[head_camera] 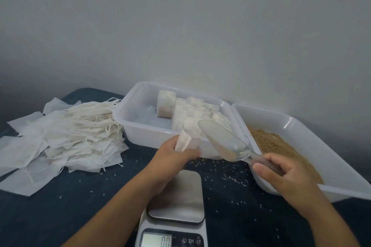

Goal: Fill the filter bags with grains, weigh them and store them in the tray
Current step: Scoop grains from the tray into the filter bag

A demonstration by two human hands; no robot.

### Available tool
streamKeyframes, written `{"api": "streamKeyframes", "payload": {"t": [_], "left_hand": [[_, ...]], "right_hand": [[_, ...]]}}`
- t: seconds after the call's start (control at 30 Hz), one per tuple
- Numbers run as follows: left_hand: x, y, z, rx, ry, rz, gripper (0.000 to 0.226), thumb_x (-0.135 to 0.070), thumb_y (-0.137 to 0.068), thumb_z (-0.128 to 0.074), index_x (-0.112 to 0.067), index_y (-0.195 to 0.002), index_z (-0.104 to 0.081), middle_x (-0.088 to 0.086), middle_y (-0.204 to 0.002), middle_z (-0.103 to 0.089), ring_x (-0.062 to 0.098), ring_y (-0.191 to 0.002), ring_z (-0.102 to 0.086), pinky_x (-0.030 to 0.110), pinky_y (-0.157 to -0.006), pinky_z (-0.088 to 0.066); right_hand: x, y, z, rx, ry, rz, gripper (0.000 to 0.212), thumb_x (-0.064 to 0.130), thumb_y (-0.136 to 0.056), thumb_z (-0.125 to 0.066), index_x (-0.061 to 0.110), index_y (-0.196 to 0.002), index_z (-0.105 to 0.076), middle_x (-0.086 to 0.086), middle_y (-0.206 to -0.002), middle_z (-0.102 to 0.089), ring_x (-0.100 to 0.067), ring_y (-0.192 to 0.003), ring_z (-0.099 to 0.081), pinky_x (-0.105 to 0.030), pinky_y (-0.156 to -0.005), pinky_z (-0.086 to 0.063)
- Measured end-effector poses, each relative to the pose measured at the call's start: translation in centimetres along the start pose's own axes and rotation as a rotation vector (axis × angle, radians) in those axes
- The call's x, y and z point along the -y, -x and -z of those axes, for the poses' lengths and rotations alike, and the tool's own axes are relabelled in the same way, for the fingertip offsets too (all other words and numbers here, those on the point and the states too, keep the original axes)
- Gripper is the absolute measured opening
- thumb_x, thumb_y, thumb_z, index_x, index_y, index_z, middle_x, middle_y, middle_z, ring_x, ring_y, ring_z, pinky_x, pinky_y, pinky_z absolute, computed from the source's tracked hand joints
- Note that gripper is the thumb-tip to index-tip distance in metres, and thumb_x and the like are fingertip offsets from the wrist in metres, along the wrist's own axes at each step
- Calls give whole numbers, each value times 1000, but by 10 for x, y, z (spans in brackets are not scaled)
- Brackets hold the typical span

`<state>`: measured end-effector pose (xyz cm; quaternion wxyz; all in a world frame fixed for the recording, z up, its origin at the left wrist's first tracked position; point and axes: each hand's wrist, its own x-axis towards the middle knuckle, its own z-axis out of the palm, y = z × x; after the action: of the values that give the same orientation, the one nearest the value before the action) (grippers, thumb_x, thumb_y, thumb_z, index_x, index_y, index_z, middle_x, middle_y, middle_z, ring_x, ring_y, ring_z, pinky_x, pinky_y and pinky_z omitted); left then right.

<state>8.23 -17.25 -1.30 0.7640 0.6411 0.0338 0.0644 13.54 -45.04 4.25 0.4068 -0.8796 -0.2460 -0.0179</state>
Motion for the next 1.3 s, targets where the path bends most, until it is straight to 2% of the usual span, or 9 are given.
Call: {"api": "streamKeyframes", "payload": {"t": [0.13, 0.23, 0.33, 0.43, 0.57, 0.7, 0.83, 0.97, 1.3], "left_hand": [[-5, 2, 6, 87, 169, 142, 28, -35, -69, -79, -32, -97, -81, -7, -85, -64, 8, -78, -56, 21, -59, -41], [-7, 4, 10, 210, 214, 218, 47, -38, -63, -84, -28, -109, -80, -6, -97, -71, 7, -81, -63, 20, -57, -44], [-7, 5, 14, 324, 250, 228, 47, -37, -69, -82, -26, -114, -79, -4, -105, -73, 7, -84, -65, 19, -59, -46], [-7, 9, 16, 411, 292, 220, 41, -36, -73, -84, -29, -114, -78, 0, -108, -71, 9, -87, -64, 19, -59, -46], [-5, 10, 14, 485, 307, 233, 44, -40, -72, -89, -26, -112, -77, 4, -110, -68, 13, -92, -62, 20, -60, -48], [-5, 11, 10, 537, 299, 223, 42, -43, -81, -82, -27, -119, -74, 4, -118, -70, 15, -106, -65, 24, -75, -54], [0, 5, 10, 475, 222, 92, 48, -41, -89, -73, -25, -134, -66, 3, -130, -68, 22, -124, -63, 38, -100, -52], [5, -1, 8, 239, 180, 26, 31, -33, -88, -76, -26, -119, -76, 9, -126, -73, 27, -118, -69, 33, -93, -56], [10, -6, 9, 25, 36, -79, 24, -35, -89, -75, -21, -108, -78, 8, -111, -78, 21, -102, -75, 34, -89, -60]], "right_hand": [[1, -12, -32, -40, -212, -39, 43, 65, -63, -77, 30, -87, -73, 2, -68, -65, -9, -55, -55, -20, -54, -46], [11, -28, -54, 12, -273, -41, 37, 48, -76, -86, 21, -94, -68, -7, -81, -68, -7, -61, -60, -16, -55, -49], [22, -44, -72, 78, -308, -7, 18, 32, -86, -83, 26, -92, -67, 4, -81, -70, 0, -62, -59, -15, -53, -47], [32, -54, -85, 172, -382, 38, 31, 31, -89, -81, 18, -113, -66, 13, -105, -76, -4, -69, -66, -16, -51, -46], [35, -53, -95, 211, -432, 74, 31, 26, -90, -81, 7, -107, -62, -2, -82, -73, -11, -63, -66, -17, -50, -46], [35, -46, -97, 174, -537, 127, 30, 17, -92, -78, -2, -107, -59, -7, -81, -70, -8, -60, -65, -18, -48, -49], [34, -42, -93, 26, -531, 158, 23, 18, -89, -81, 13, -86, -59, 4, -70, -64, -3, -55, -59, -16, -48, -47], [30, -41, -97, -130, -478, 170, 27, 25, -88, -82, 22, -80, -57, 9, -66, -57, -4, -53, -51, -17, -52, -46], [22, -41, -102, -234, -490, 76, 29, 37, -87, -82, 24, -79, -57, 12, -68, -63, -3, -47, -53, -17, -46, -46]]}}
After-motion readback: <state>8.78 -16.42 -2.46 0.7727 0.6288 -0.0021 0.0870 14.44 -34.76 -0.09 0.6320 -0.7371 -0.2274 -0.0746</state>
